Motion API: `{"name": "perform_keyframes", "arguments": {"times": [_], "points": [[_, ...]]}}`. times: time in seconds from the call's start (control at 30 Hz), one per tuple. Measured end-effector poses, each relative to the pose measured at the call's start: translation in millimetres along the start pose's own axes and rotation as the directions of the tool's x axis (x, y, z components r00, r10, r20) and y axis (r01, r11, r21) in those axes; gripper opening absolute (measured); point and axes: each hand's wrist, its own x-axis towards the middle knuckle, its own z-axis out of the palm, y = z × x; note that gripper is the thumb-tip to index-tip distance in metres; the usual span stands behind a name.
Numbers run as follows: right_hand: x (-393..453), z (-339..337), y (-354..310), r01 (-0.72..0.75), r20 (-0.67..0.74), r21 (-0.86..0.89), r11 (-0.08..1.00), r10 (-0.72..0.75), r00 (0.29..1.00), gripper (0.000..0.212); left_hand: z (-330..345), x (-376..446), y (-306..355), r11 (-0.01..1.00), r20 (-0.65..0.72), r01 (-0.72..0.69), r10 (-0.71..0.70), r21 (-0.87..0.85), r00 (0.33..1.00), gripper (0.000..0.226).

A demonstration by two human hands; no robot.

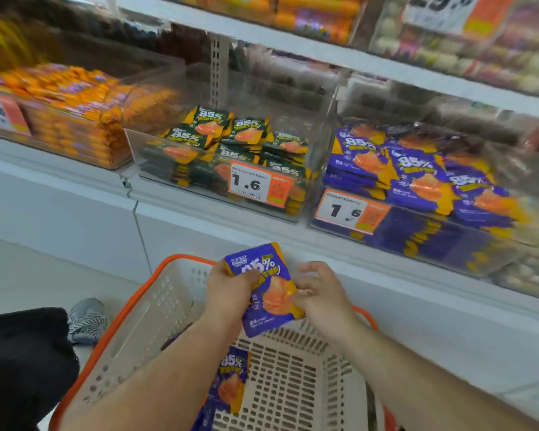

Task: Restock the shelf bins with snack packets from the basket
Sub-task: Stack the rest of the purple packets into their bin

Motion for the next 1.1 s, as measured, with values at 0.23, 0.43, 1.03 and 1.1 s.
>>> {"name": "perform_keyframes", "arguments": {"times": [0.23, 0.43, 1.03, 1.1], "points": [[-39, -52, -48, 0.194, -0.193, 0.111, 0.975, -0.17, 0.966, 0.034, 58, -34, 49, 0.956, 0.119, -0.29, 0.284, 0.041, 0.951, 0.026], [-47, -104, -77, 0.346, -0.358, 0.134, 0.929, -0.28, 0.891, 0.042, 111, -46, 89, 0.81, 0.209, -0.584, 0.563, 0.056, 0.8, 0.037], [39, -190, -132, 0.101, -0.704, -0.148, 0.984, -0.176, 0.688, 0.041, 138, 11, 100, 0.142, 0.44, -0.715, 0.702, 0.684, 0.56, 0.089], [38, -186, -132, 0.052, -0.692, -0.239, 0.97, -0.208, 0.691, 0.043, 138, 12, 100, 0.137, 0.442, -0.715, 0.702, 0.686, 0.559, 0.089]]}}
